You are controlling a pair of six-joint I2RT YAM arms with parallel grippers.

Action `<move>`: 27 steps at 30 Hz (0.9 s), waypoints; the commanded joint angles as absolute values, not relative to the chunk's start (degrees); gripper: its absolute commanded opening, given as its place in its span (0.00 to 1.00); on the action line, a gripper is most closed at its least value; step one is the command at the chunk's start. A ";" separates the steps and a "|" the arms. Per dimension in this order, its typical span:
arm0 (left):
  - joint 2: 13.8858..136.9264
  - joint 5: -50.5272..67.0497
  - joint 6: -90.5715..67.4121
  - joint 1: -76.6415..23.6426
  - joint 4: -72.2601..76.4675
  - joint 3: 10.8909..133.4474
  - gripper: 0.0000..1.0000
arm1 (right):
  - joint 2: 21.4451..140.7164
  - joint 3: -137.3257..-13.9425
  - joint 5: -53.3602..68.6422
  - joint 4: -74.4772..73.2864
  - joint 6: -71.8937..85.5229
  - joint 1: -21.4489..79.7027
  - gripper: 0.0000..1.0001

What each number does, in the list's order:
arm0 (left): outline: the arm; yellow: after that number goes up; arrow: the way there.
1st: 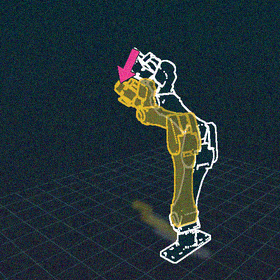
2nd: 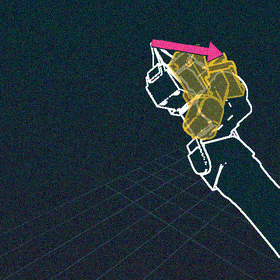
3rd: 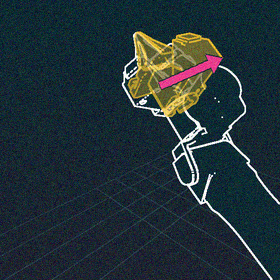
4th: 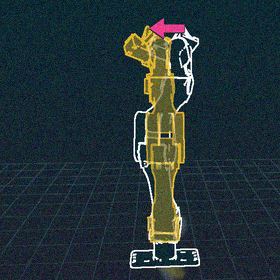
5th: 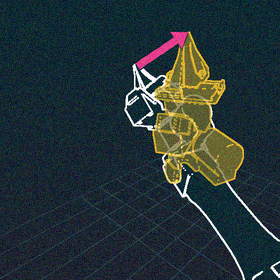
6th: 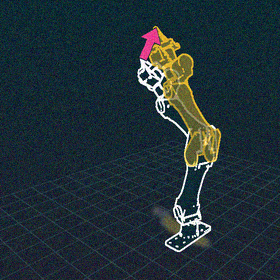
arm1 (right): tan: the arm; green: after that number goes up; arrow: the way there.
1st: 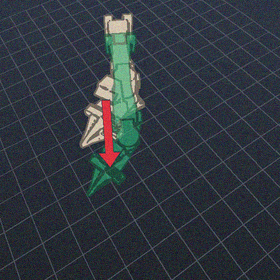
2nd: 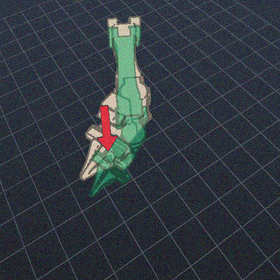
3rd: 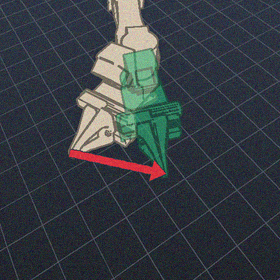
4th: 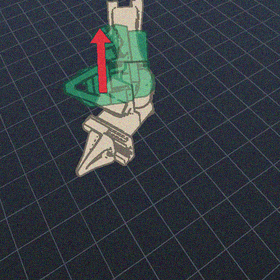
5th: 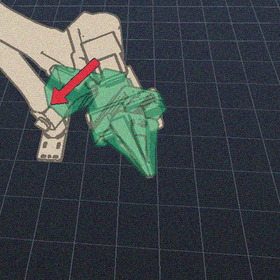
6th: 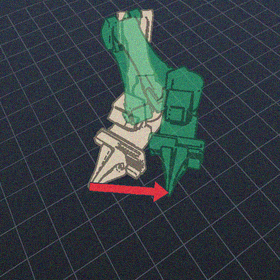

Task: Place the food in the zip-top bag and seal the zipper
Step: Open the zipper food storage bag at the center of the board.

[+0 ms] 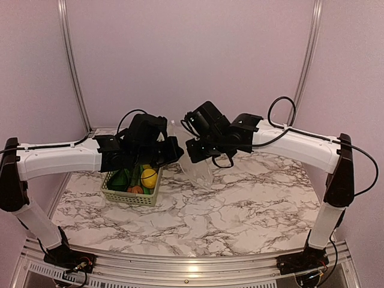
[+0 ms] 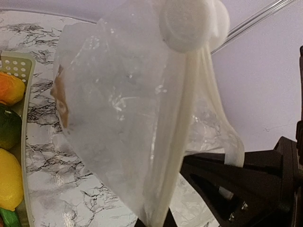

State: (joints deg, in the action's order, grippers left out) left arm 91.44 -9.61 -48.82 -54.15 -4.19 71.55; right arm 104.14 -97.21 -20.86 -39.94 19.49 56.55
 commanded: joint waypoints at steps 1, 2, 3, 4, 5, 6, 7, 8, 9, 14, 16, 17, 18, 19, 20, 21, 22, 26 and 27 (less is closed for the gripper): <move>89.19 -10.78 -48.19 -54.23 -6.20 70.47 0.00 | 101.03 -97.57 -28.94 -39.37 19.25 54.53 0.00; 89.11 -10.88 -48.23 -54.23 -6.39 70.18 0.00 | 100.51 -97.71 -30.85 -39.37 18.60 54.45 0.00; 88.86 -10.94 -48.36 -54.23 -6.37 69.72 0.00 | 99.98 -98.06 -32.52 -39.52 17.97 54.37 0.00; 88.77 -10.90 -48.56 -54.23 -6.27 69.32 0.00 | 99.58 -98.55 -34.04 -40.07 17.41 54.21 0.00; 88.75 -11.02 -48.74 -54.22 -6.29 69.02 0.00 | 99.36 -98.87 -35.10 -40.66 17.06 53.92 0.00; 88.71 -11.23 -48.82 -54.23 -6.51 69.00 0.00 | 99.20 -99.14 -35.69 -41.36 16.98 53.43 0.00; 88.74 -11.54 -48.86 -54.18 -7.09 69.12 0.00 | 99.04 -99.22 -35.72 -41.99 16.96 52.53 0.00; 88.80 -11.78 -48.87 -54.15 -7.38 69.28 0.00 | 98.86 -99.00 -35.51 -42.52 17.18 51.84 0.00; 88.83 -11.85 -48.82 -54.14 -7.46 69.38 0.00 | 98.67 -98.62 -34.87 -42.88 17.45 51.15 0.00; 89.94 -11.34 -48.50 -54.15 -7.63 70.29 0.03 | 97.69 -95.95 -30.81 -42.65 17.73 50.12 0.00; 90.35 -10.71 -47.49 -54.14 -7.39 71.05 0.10 | 97.41 -94.79 -27.75 -41.60 17.40 50.17 0.00; 90.49 -10.19 -46.28 -54.16 -7.05 71.43 0.15 | 97.20 -94.07 -25.44 -40.50 16.63 50.17 0.00; 90.71 -9.59 -45.08 -54.20 -6.74 71.84 0.22 | 97.17 -93.62 -24.36 -40.19 16.53 50.17 0.00; 90.93 -9.01 -43.89 -54.15 -6.47 72.41 0.29 | 97.20 -93.39 -23.61 -40.26 17.00 50.18 0.00; 91.18 -8.61 -42.59 -54.20 -6.62 73.07 0.36 | 97.33 -93.25 -23.23 -40.39 17.13 50.12 0.00; 91.36 -8.32 -41.33 -54.17 -6.79 73.65 0.41 | 97.45 -93.25 -23.13 -40.64 17.13 50.18 0.00; 91.40 -8.16 -40.27 -54.14 -7.10 74.18 0.45 | 97.47 -93.25 -23.30 -40.80 17.07 50.14 0.00; 90.18 -9.06 -36.19 -54.14 -7.92 74.55 0.53 | 97.43 -93.40 -25.80 -41.85 16.55 49.59 0.00; 89.68 -9.65 -35.32 -54.14 -8.25 74.34 0.55 | 97.48 -93.38 -26.13 -42.30 16.61 48.89 0.00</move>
